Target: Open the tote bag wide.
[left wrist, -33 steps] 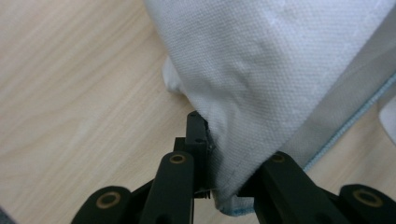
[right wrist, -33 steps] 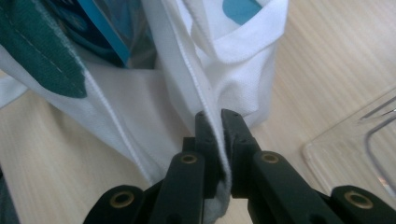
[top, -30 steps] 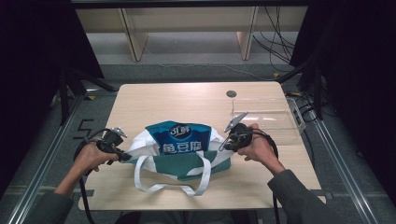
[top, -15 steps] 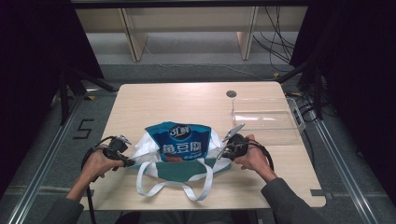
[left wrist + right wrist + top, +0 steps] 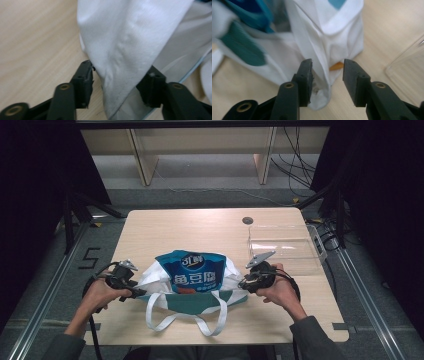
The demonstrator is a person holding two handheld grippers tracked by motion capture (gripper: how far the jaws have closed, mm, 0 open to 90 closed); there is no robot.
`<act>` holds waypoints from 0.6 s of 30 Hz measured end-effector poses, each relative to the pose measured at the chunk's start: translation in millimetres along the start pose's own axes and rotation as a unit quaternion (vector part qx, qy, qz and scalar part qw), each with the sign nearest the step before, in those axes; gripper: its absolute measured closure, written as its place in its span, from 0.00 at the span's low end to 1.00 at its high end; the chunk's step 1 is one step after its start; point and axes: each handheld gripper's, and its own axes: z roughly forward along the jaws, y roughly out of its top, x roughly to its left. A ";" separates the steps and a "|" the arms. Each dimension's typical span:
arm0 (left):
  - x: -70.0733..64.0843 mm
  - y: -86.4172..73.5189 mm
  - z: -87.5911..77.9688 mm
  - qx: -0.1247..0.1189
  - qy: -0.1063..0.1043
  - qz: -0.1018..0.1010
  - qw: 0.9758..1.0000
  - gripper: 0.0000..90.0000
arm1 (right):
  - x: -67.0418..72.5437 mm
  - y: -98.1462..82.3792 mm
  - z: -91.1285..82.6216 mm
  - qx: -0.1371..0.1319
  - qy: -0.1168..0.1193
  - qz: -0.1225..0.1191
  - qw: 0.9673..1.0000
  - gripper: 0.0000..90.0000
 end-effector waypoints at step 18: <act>-25.9 49.2 -1.2 -0.041 -0.010 0.100 0.994 0.42 | 58.7 35.0 12.2 -0.022 0.106 -0.102 0.989 0.51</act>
